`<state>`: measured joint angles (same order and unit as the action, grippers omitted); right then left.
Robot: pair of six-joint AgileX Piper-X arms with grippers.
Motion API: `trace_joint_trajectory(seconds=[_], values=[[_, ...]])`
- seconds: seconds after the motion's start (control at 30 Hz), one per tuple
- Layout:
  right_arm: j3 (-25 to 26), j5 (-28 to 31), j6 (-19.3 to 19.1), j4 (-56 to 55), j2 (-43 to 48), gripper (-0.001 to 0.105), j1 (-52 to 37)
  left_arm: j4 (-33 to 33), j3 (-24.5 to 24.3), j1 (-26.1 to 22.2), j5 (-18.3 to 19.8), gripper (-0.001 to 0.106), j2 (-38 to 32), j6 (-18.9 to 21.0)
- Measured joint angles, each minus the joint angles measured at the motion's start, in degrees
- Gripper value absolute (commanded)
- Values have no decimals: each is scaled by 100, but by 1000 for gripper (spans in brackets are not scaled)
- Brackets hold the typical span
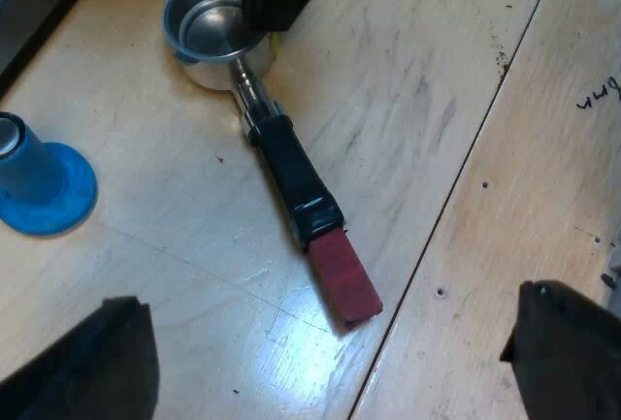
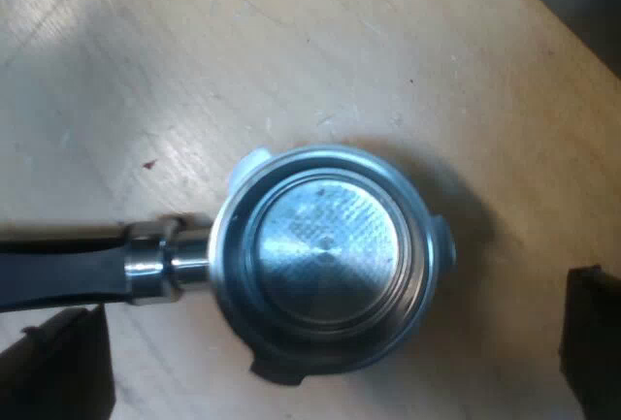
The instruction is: Put the handle in the coffee machine
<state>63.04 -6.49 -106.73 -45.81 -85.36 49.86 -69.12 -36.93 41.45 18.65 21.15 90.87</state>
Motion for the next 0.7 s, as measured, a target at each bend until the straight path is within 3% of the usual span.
trace_joint_trajectory(seconds=[0.23, 0.7], values=[[0, 75, -377, 123, -204, 94, 0, 0, 0, 0, 0, 76, 0, 0], [18, 34, -551, 410, -575, 94, 0, 0, 0, 0, 0, 76, 0, 0]])
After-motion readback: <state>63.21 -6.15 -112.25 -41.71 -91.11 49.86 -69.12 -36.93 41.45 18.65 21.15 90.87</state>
